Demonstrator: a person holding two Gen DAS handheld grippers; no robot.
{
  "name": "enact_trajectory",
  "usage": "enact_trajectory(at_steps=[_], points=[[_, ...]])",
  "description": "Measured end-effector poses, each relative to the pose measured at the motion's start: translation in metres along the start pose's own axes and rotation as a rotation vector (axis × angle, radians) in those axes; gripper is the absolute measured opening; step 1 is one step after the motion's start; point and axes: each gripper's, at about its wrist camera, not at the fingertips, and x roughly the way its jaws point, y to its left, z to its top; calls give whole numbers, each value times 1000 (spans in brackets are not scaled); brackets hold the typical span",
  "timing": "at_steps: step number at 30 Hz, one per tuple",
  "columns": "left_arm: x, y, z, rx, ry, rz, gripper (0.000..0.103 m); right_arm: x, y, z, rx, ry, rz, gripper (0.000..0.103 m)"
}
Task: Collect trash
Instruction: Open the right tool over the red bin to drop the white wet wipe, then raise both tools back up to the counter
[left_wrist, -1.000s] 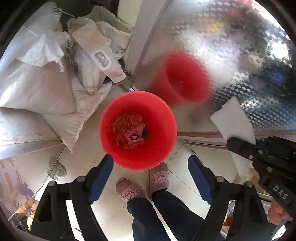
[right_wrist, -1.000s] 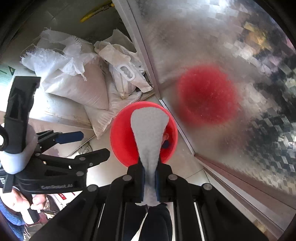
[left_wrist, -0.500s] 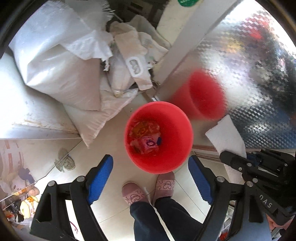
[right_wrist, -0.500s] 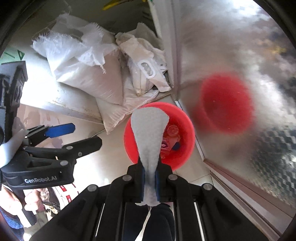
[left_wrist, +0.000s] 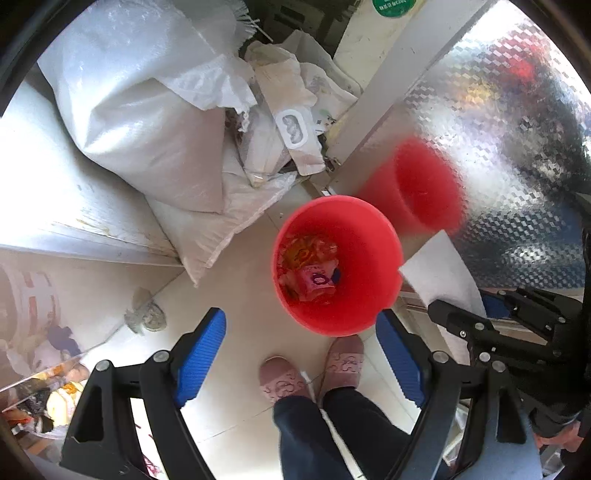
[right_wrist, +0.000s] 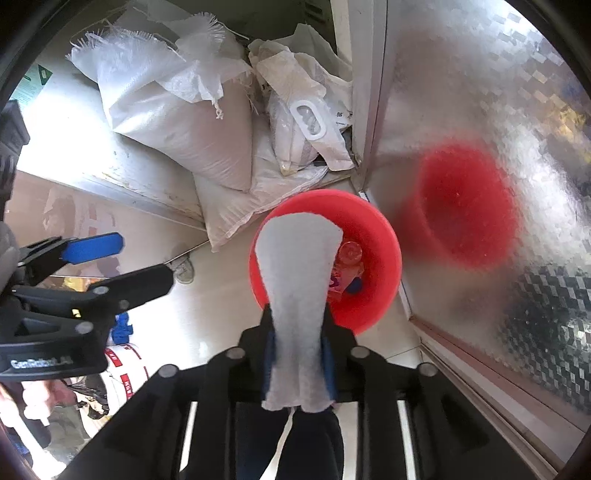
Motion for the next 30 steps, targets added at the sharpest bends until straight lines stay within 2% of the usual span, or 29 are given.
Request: enact_trajectory(at_steps=[5,7,9,14,18,22,26,30], points=[[-19,-2,-2,7,-7,-17,82,-11,3,-5,22,5,10,54],[-30,-4,-3,24,-6,-15,82,-22,4,-8,24,-7,12,70],[-45,-9,-3,48,-15,-2,82,-37,6,-11,29,-29,-8,76],[-100,-22,-6,109,-45,39,82,-80,15,-18,45,-65,-37,79],[-151,-27,-7,95,-58,-7,82,-130,26,-23,71,-91,-53,79],[-211,-36,-8,106,-110,-9,82,-185,40,-24,84,-131,-89,82],[-270,-44,-8,123,-165,13,82,-243,56,-22,78,-180,-161,85],[-317,-49,-7,156,-212,-10,82,-298,65,-19,67,-256,-224,90]])
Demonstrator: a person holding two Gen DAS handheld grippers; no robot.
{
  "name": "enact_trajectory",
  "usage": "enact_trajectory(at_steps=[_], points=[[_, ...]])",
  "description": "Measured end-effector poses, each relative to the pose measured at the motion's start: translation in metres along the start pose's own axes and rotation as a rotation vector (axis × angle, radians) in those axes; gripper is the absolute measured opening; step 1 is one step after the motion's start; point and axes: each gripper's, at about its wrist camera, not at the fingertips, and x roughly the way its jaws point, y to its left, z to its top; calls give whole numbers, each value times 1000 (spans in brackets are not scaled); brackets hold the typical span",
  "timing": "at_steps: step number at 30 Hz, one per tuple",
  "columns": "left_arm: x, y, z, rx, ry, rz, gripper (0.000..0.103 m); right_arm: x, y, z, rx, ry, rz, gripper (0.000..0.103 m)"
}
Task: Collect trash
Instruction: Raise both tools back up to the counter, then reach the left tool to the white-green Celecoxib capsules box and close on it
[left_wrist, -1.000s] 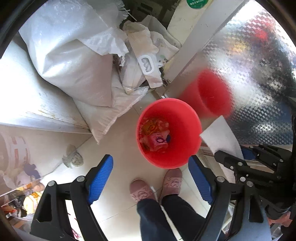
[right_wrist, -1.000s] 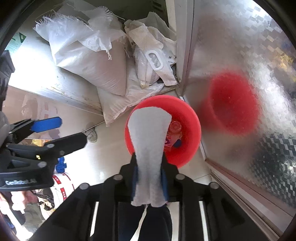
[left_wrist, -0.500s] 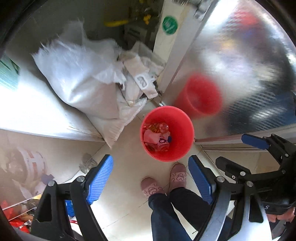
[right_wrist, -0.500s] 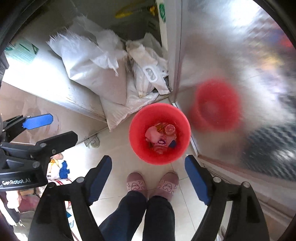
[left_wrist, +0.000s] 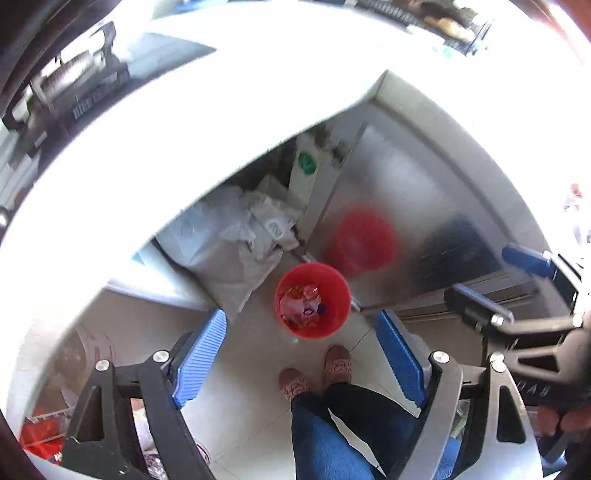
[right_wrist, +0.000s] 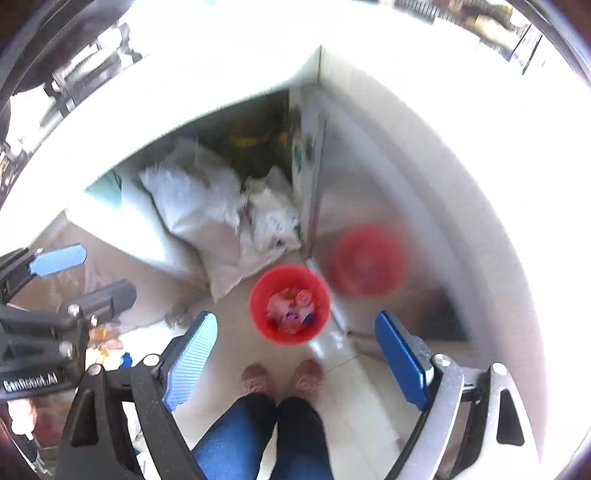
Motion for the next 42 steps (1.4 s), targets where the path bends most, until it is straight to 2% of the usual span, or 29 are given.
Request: enact_trajectory(at_steps=[4,9,18,27,38,42], points=[[-37,-5,15,26,-55,-15,82,-45,0,13,2,-84,-48,93],[-74,-19,35,71,-140,1,82,-80,-11,23,35,-141,-58,93],[-104,-47,82,170,-211,-18,82,-123,-36,42,110,-211,-112,94],[-107,-85,149,277,-248,-29,82,-140,-74,70,208,-238,-138,94],[-70,-158,281,397,-255,-45,82,-133,-165,140,317,-263,-156,94],[-48,-191,323,449,-227,-54,82,-124,-205,165,365,-256,-151,94]])
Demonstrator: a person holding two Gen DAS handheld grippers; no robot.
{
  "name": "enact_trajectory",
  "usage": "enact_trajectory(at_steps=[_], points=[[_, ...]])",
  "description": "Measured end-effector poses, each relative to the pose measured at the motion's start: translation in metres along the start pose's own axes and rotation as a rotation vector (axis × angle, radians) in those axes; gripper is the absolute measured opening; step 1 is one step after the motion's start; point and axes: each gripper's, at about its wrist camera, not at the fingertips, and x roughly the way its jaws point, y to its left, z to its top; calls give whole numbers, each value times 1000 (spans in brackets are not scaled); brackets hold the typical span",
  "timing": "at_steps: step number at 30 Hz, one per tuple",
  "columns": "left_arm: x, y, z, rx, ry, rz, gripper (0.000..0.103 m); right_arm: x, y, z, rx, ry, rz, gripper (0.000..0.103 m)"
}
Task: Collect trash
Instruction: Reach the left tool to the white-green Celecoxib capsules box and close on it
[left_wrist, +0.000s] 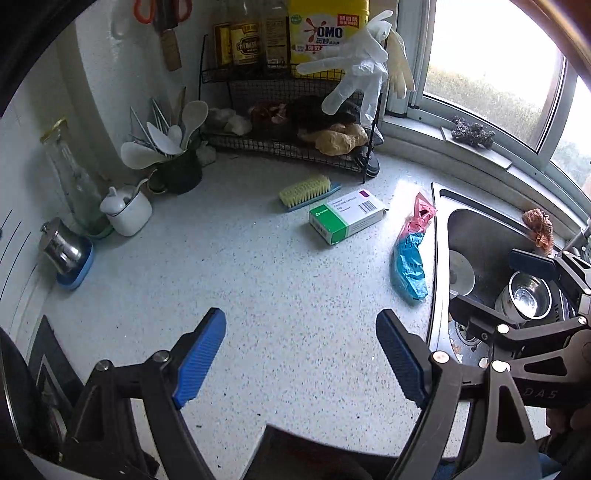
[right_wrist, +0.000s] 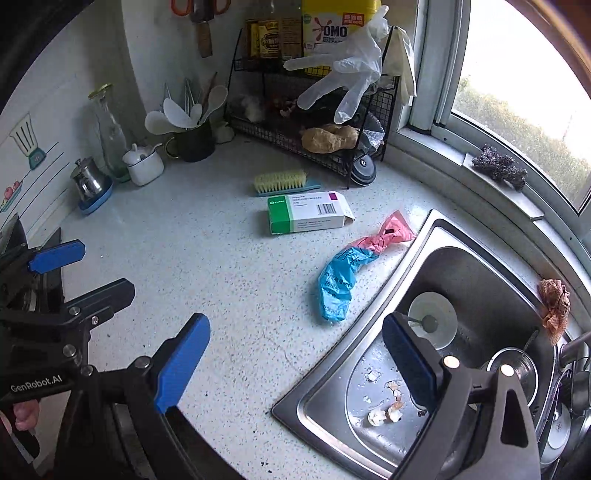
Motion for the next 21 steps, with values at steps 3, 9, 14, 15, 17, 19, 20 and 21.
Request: enact_trajectory(at_steps=[3,9,14,15,17,19,20,21], points=[[26,-10,28,39,9,-21,82,14,-19,19,34,11,-10,94],[83,-30,68,133,64,-81,82,47,-52,43,102,64,-43,94],[130,-43,95,208,125,-128,82,81,-78,54,157,131,-59,94],[139,-46,100,225,133,-138,82,87,-83,56,167,144,-63,94],[156,-52,108,261,151,-153,82,98,-91,57,183,165,-70,94],[172,-57,114,295,174,-169,82,108,-97,57,201,192,-74,94],[181,-60,117,311,187,-179,82,114,-101,58,209,202,-75,94],[188,-61,121,323,200,-185,82,118,-104,58,214,210,-79,94]])
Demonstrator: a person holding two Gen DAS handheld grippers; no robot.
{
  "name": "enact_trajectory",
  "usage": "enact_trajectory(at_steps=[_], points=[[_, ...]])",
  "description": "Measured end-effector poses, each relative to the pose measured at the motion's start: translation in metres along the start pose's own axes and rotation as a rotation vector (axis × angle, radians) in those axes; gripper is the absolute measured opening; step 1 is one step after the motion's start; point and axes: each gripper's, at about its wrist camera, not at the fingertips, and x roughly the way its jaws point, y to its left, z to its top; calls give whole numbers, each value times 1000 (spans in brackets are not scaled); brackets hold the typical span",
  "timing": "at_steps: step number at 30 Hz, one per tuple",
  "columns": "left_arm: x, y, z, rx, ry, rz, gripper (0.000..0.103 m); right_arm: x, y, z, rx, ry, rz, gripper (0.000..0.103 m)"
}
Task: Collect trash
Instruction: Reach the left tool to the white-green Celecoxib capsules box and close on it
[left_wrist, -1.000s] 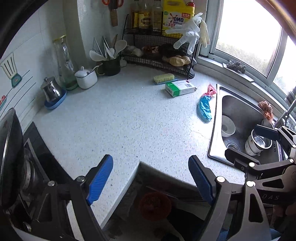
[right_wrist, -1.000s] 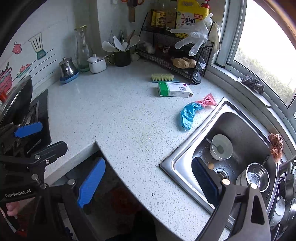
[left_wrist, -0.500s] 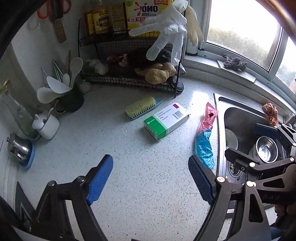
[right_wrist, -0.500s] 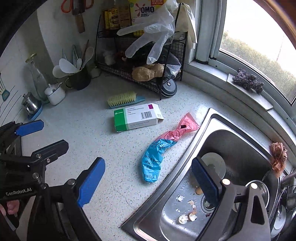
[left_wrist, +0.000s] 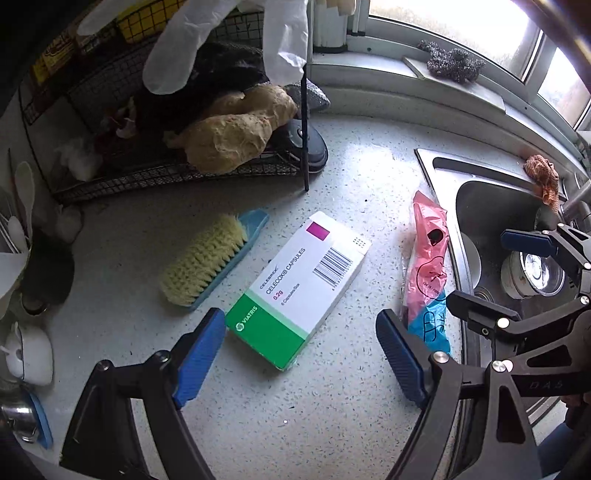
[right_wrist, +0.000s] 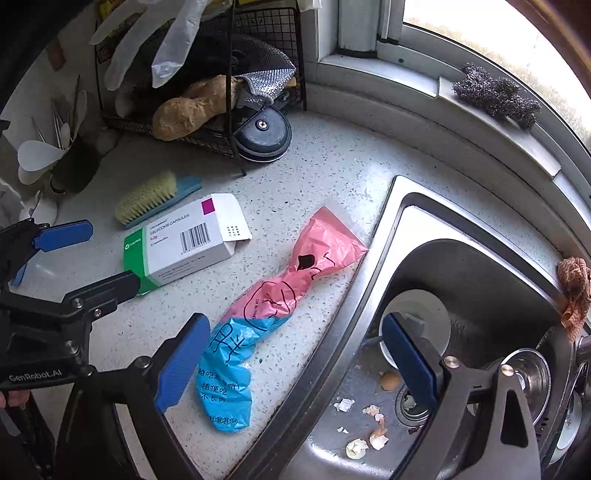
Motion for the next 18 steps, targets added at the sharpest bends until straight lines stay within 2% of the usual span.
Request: enact_trajectory(at_steps=[8,12,14,15,16,18], points=[[47,3,22,109,85,-72,82,24,-16,10,38,37,-7,94],[65,-1,24,166,122,-64,82,34,-18,12,44,57,-13,94],[72,-4,28,178,131,-83,82,36,-22,11,57,64,-6,94],[74,-6,29,180,126,-88,80,37,-25,10,63,67,1,94],[75,-8,30,181,123,-89,72,37,-27,10,68,70,10,94],[76,-13,31,193,114,-87,71,37,-31,8,84,74,16,94]])
